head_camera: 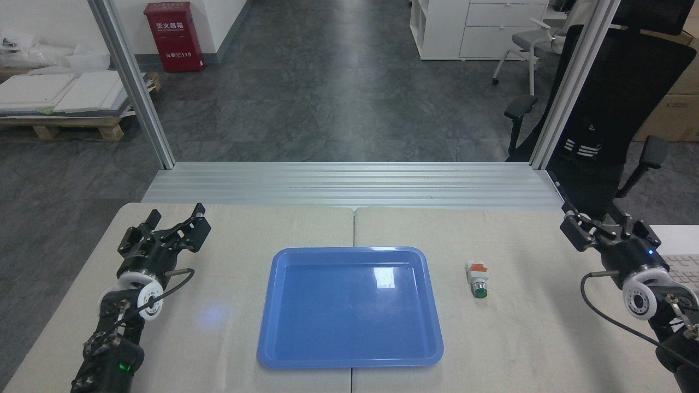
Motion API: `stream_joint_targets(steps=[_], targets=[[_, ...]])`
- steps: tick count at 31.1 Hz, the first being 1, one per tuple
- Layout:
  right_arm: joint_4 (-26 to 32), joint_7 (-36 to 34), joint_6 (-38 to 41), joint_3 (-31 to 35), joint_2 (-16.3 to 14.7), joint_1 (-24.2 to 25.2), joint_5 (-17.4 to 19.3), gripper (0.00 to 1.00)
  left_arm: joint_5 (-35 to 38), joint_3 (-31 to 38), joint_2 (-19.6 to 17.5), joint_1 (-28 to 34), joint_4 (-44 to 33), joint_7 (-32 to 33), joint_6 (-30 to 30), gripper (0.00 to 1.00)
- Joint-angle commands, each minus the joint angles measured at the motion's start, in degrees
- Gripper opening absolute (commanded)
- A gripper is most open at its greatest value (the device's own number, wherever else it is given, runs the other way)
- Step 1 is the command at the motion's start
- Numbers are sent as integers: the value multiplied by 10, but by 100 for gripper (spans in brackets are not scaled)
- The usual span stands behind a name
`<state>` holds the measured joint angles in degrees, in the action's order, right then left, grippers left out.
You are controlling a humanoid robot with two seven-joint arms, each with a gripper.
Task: Pick up switch part and place in tray
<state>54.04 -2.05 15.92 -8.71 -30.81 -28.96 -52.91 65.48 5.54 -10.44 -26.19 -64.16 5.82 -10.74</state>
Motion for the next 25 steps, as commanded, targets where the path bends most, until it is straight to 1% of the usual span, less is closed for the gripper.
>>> stream_joint_targets(steps=[1, 14, 25], targets=[[0, 0, -12, -1, 3, -1, 0, 98, 0, 0, 0, 0, 0, 0, 0, 100], [2, 4, -12, -7, 5, 0, 0, 98, 0, 0, 0, 0, 0, 0, 0, 100], [30, 28, -25, -9, 6, -5, -1, 98, 0, 0, 0, 0, 0, 0, 0, 100]])
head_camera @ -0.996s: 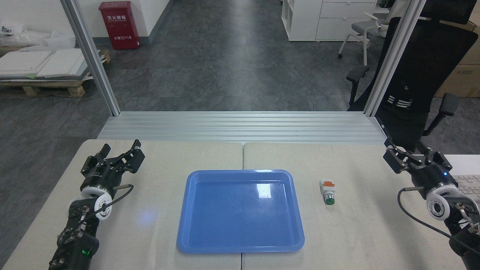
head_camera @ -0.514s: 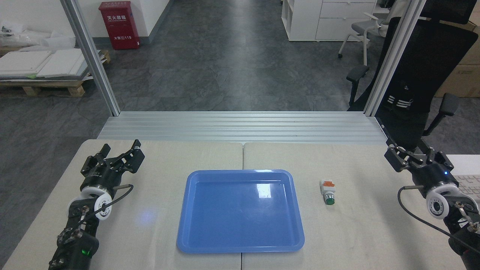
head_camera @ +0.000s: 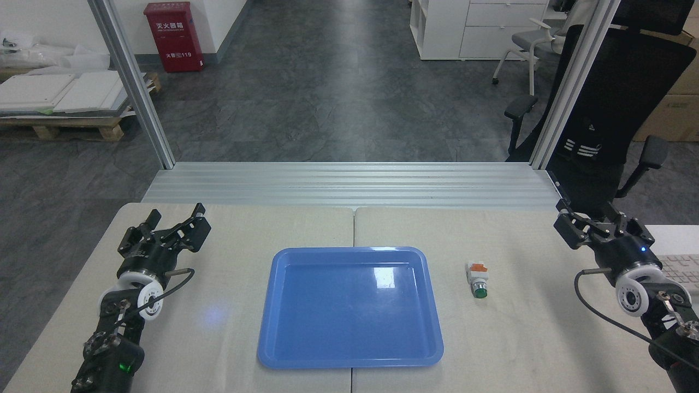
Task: Pick up switch part and place in tray
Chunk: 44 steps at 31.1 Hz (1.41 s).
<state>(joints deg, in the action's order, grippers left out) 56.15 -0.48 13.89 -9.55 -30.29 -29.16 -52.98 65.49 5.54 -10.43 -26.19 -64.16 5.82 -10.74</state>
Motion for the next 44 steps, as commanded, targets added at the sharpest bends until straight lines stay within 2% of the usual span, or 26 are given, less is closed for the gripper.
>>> stream_joint_targets(steps=[1, 7, 17, 36, 44], targets=[[9, 14, -4, 0, 1, -3, 0, 98, 1, 0, 0, 0, 0, 0, 0, 100], [10, 16, -17, 0, 14, -3, 0, 98, 0, 0, 0, 0, 0, 0, 0, 100], [33, 16, -17, -1, 15, 3, 0, 98, 0, 0, 0, 0, 0, 0, 0, 100], [34, 16, -16, -2, 16, 6, 0, 98, 0, 0, 0, 0, 0, 0, 0, 100], [34, 17, -16, -3, 30, 7, -5, 98, 0, 0, 0, 0, 0, 0, 0, 100]])
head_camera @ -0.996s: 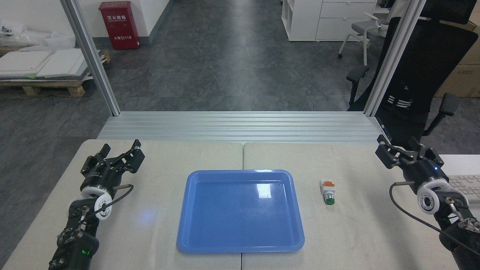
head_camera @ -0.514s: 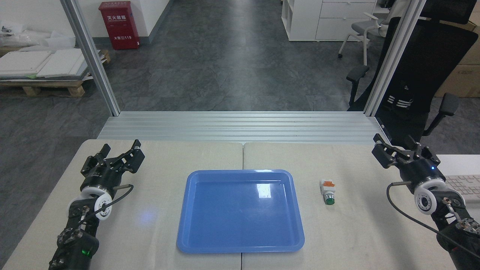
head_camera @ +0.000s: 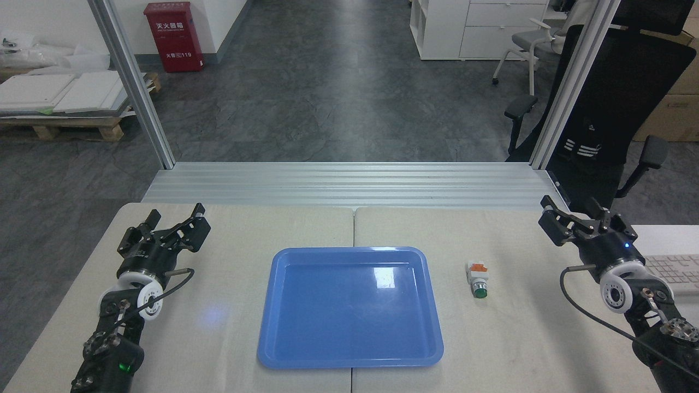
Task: Pick up switch part and place in tray
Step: 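Open the right gripper and move it slowly toward the switch part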
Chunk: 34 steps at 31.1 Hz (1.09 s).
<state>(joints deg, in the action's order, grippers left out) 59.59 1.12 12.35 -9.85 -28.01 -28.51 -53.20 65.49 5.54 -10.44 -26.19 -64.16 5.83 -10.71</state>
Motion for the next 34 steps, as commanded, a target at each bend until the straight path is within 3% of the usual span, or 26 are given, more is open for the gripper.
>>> stream_joint_targets(steps=[1, 34], targets=[[0, 1, 0, 0, 7, 0, -4, 98, 0, 0, 0, 0, 0, 0, 0, 100], [13, 1, -1, -15, 16, -2, -5, 98, 0, 0, 0, 0, 0, 0, 0, 100]])
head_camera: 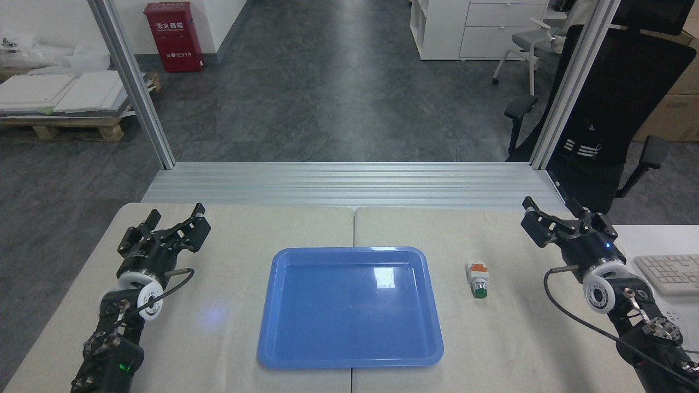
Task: Pick up switch part and place in tray
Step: 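Open the right gripper and move it slowly toward the switch part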
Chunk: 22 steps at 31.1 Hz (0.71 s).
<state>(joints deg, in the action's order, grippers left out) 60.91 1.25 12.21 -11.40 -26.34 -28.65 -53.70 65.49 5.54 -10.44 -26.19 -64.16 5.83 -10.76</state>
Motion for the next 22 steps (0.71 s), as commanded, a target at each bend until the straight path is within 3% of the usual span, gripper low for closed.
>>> stream_joint_targets(steps=[1, 22], targets=[[0, 0, 0, 1, -1, -1, 0, 98, 0, 0, 0, 0, 0, 0, 0, 100], [0, 1, 1, 1, -3, -5, -1, 98, 0, 0, 1, 0, 0, 0, 0, 100]])
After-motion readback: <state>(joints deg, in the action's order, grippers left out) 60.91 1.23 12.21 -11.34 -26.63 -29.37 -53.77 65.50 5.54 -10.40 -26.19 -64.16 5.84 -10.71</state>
